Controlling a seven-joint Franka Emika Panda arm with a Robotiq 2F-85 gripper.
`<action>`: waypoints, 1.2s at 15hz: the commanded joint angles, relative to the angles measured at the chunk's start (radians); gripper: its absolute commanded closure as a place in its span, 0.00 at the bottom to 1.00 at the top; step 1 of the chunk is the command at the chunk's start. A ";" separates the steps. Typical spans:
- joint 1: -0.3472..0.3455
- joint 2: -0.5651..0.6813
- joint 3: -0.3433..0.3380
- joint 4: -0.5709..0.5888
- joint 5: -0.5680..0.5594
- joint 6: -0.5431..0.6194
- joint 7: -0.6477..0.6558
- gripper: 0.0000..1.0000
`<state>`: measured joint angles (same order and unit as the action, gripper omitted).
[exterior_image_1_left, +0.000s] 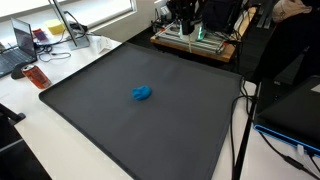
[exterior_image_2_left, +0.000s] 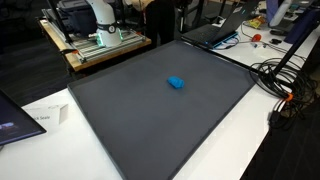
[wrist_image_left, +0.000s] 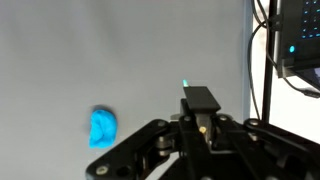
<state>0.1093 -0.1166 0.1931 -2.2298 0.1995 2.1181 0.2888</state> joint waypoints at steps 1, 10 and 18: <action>0.013 0.018 -0.011 0.016 -0.004 0.004 -0.002 0.93; 0.113 0.299 0.027 0.193 -0.338 0.209 0.274 0.95; 0.202 0.567 -0.108 0.481 -0.526 0.066 0.368 0.95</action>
<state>0.2771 0.3541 0.1354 -1.8833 -0.2866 2.2736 0.6404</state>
